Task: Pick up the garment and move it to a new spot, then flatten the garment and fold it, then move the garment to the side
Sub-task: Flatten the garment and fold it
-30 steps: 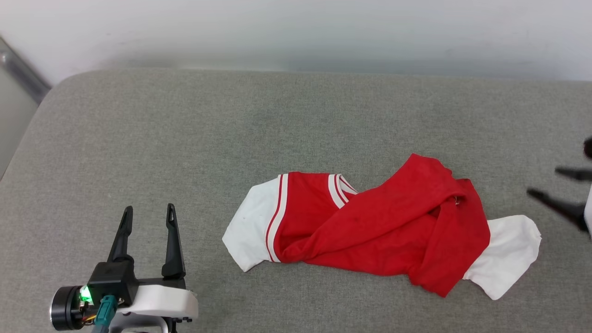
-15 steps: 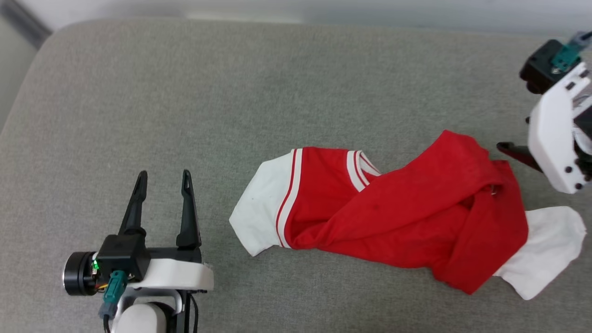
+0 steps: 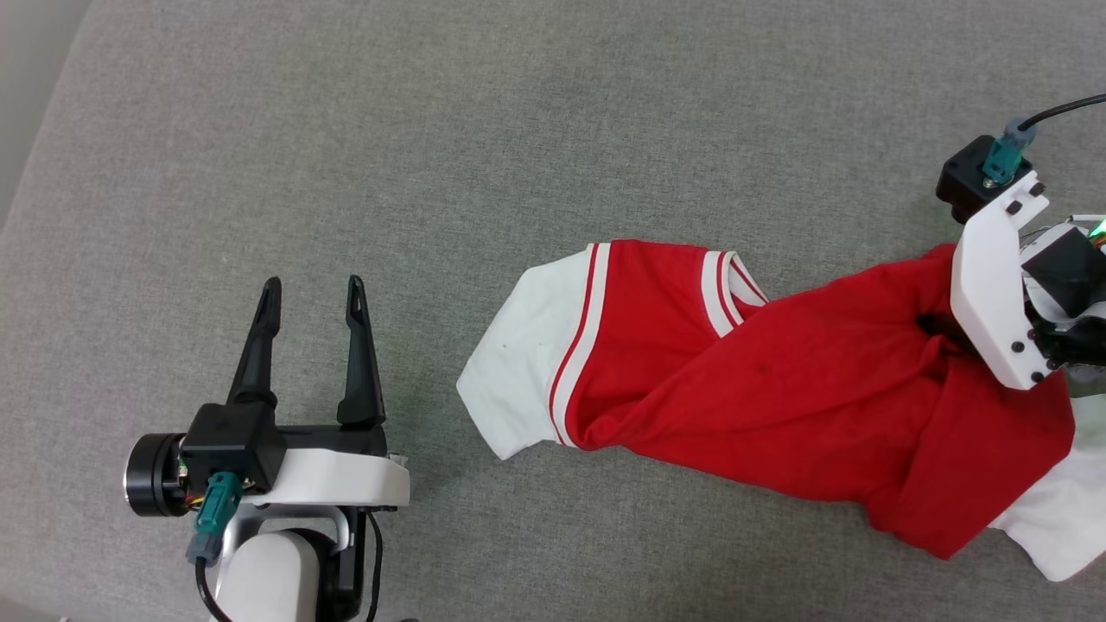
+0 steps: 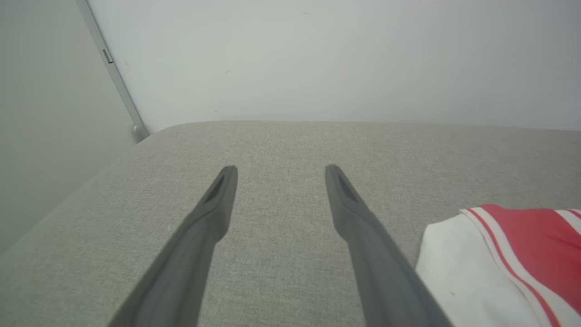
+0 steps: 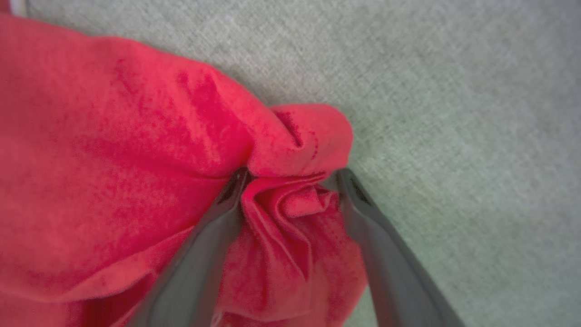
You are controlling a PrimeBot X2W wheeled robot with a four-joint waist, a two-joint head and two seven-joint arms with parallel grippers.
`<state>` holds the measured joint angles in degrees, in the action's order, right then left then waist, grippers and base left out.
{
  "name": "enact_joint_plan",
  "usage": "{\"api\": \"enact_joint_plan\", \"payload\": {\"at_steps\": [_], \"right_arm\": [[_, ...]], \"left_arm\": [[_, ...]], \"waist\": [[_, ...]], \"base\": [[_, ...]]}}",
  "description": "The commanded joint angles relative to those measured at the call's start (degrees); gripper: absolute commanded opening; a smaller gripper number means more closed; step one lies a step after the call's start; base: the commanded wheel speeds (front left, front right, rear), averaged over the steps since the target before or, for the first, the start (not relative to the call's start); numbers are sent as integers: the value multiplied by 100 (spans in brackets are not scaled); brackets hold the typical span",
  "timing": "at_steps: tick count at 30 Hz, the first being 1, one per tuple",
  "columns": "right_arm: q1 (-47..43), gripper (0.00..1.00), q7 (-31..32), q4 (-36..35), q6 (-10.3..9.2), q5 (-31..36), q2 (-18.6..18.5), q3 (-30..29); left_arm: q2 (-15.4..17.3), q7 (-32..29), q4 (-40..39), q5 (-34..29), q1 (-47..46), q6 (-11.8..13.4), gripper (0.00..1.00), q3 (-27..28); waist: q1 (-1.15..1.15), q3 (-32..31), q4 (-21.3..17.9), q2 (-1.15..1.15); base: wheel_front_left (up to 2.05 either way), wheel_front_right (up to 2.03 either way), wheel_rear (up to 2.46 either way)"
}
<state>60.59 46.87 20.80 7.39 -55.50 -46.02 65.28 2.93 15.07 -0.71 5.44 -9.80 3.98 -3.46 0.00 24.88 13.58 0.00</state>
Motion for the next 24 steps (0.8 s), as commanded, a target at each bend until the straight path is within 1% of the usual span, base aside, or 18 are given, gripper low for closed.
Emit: {"api": "enact_joint_plan", "payload": {"at_steps": [1, 2, 6, 9, 14, 15, 16, 21, 24], "right_arm": [[-496, 49, -3, 133, 18, -87, 268, 454], [-448, 0, -95, 125, 18, -94, 270, 480], [-95, 0, -542, 35, 16, -244, 261, 408], [174, 0, -895, -245, 16, -353, 190, 406], [298, 0, -1346, -1042, 9, -577, -173, 519], [197, 0, -1554, -1643, 9, -733, -433, 559], [115, 0, -1616, -1856, 9, -800, -523, 575], [-574, 0, -1852, -2779, 9, -1088, -906, 663], [-1279, 0, -1942, -3030, 9, -1094, -987, 736]], "left_arm": [[-6, 14, 13, -28, -22, -3, 100, 23], [-6, 14, 34, -46, -13, -11, 100, 44], [-5, 14, 108, -91, 48, -35, 100, 115], [-6, 14, 164, -142, 157, -84, 100, 165], [-5, 14, 213, -215, 397, -134, 100, 299], [11, 14, 232, -241, 582, -153, 100, 376], [18, 14, 229, -253, 650, -165, 100, 406], [20, 14, 192, -277, 904, -197, 100, 505], [15, 14, 162, -292, 975, -200, 100, 498]], "waist": [[0, -37, -41, 0], [0, -68, -63, 0], [0, -297, -180, 0], [0, -564, -269, 0], [0, -1088, -401, 0], [0, -1369, -470, 0], [0, -1447, -495, 0], [0, -1694, -556, 0], [0, -1723, -563, 0]], "base": [[0, 0, 0], [0, 0, 0], [0, 0, 0], [0, 0, 0], [0, 0, 0], [0, 0, 0], [0, 0, 0], [0, 0, 0], [0, 0, 0]]}}
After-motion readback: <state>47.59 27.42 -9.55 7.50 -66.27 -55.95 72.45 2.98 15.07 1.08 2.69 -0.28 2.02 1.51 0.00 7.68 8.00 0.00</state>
